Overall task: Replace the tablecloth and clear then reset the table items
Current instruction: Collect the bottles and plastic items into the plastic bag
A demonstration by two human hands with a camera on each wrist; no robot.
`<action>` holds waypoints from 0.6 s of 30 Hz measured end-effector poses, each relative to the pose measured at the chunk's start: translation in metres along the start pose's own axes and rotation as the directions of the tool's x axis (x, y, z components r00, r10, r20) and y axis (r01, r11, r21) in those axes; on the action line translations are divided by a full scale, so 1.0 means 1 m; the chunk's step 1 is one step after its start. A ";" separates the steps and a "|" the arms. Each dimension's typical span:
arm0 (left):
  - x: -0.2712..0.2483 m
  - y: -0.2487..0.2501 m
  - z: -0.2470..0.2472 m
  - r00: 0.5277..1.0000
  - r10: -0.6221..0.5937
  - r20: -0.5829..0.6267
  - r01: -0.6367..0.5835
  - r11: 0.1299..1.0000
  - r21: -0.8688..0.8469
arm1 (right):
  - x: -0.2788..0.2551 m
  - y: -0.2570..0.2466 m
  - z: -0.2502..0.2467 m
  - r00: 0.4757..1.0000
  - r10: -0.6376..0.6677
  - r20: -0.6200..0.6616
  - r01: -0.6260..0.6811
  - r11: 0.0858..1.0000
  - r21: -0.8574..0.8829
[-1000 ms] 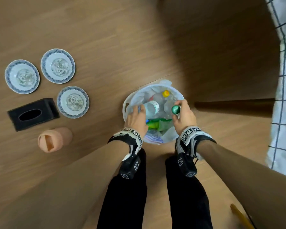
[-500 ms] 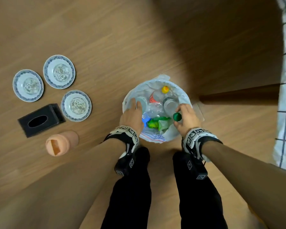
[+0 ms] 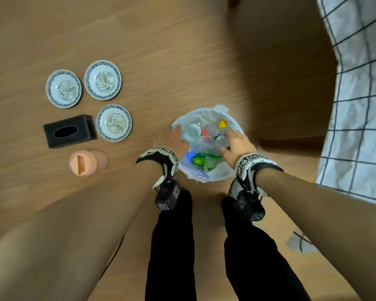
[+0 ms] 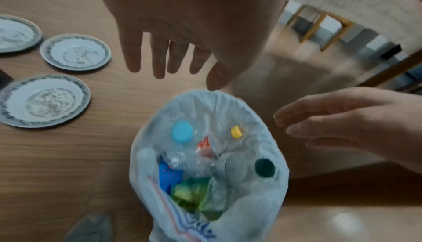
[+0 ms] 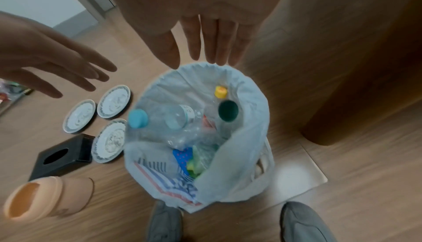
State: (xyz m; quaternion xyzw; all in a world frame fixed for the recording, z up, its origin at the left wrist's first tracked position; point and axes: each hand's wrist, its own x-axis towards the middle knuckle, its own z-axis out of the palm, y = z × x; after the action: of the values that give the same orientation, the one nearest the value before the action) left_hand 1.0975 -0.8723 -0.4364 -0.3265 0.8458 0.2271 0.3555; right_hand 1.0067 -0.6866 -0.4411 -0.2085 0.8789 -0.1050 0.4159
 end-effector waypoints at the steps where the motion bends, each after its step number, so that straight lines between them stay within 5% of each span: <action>1: -0.012 0.000 -0.013 0.999 -0.015 -0.035 0.014 1.000 -0.025 | -0.006 -0.009 -0.013 1.000 -0.022 -0.007 0.022 1.000 0.003; 6: -0.091 0.011 -0.093 0.987 -0.088 -0.135 0.084 0.996 -0.035 | -0.051 -0.062 -0.086 0.993 -0.092 -0.069 0.095 0.995 0.042; 12: -0.178 0.041 -0.190 0.970 -0.040 -0.238 0.030 0.998 -0.047 | -0.115 -0.109 -0.208 0.964 -0.189 -0.188 0.191 0.982 -0.007; 18: -0.234 0.115 -0.290 0.958 0.070 -0.277 -0.071 0.997 0.006 | -0.179 -0.106 -0.339 0.903 -0.106 -0.415 0.166 0.980 0.110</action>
State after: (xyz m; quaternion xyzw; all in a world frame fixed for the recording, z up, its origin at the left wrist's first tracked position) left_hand 1.0092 -0.8807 -0.0568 -0.3255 0.8979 0.1931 0.2248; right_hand 0.8754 -0.6964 -0.0662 -0.2126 0.9198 -0.2374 0.2291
